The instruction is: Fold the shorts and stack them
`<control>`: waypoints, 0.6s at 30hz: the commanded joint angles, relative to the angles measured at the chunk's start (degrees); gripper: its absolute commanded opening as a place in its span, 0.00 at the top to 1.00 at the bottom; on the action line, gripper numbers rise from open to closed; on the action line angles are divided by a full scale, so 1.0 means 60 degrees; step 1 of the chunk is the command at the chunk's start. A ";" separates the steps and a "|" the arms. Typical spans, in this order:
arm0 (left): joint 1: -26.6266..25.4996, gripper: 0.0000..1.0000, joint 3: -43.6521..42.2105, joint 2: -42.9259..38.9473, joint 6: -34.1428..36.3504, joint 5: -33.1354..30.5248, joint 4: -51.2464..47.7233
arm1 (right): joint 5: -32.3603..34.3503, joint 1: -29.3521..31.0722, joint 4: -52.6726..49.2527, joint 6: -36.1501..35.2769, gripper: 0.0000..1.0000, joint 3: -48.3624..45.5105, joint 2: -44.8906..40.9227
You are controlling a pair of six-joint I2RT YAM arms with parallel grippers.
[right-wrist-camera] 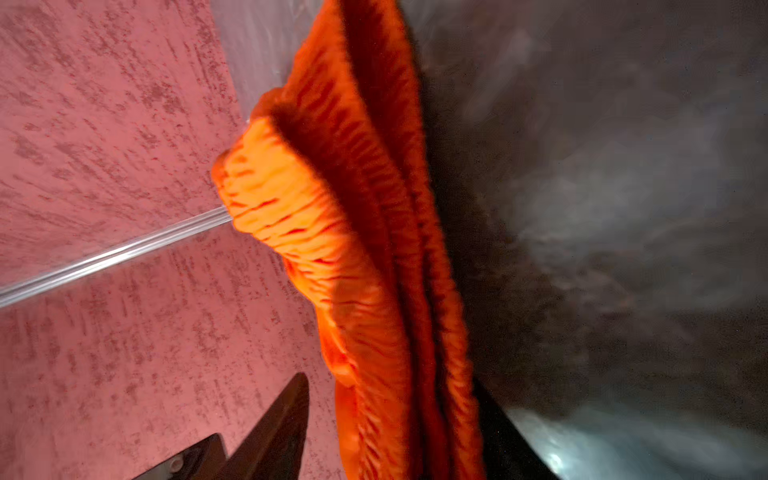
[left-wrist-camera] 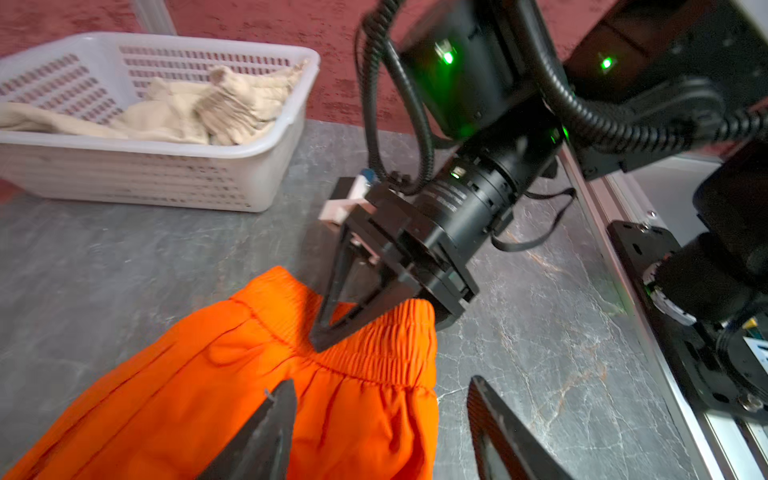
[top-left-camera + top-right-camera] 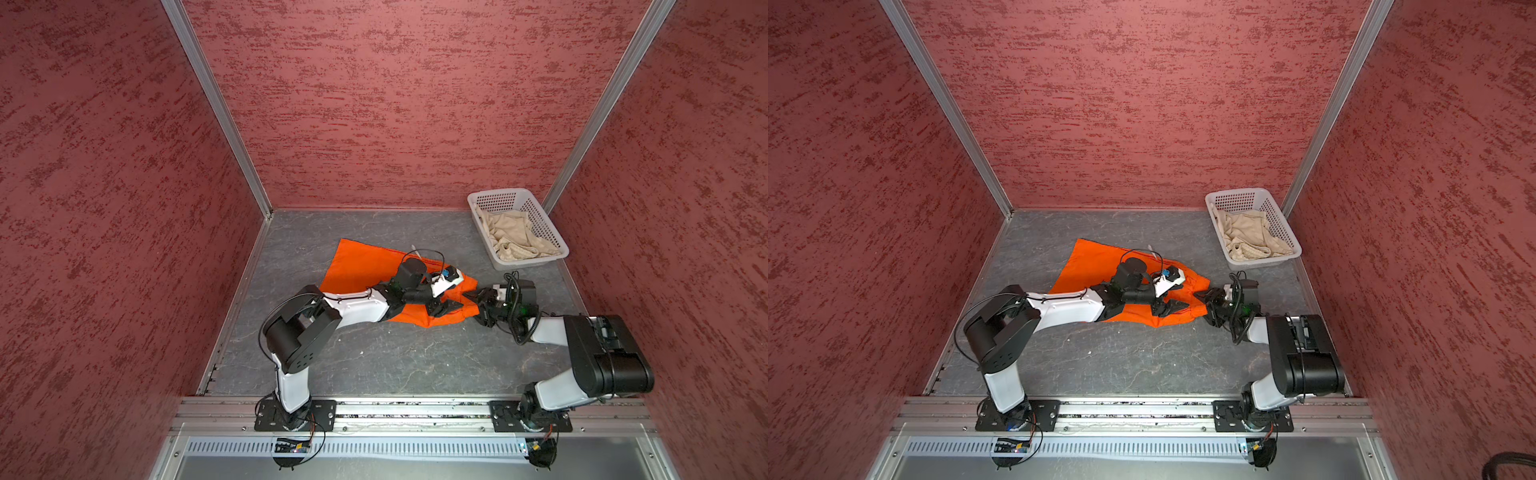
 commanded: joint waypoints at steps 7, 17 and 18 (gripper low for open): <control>0.1353 0.34 -0.1146 -0.2081 -0.2263 -0.2375 -0.1729 | 0.1498 0.0065 -0.3806 -0.2587 0.85 0.1388 -0.1019; 0.3426 0.45 -0.1500 -0.3034 -0.5503 -0.3324 -0.4457 | 0.3178 0.0234 -0.8588 -0.5759 0.89 0.5677 -0.1240; 0.3610 0.47 -0.1563 -0.2989 -0.5723 -0.3232 -0.4570 | 0.3404 0.0265 -0.9047 -0.6074 0.89 0.6231 -0.1067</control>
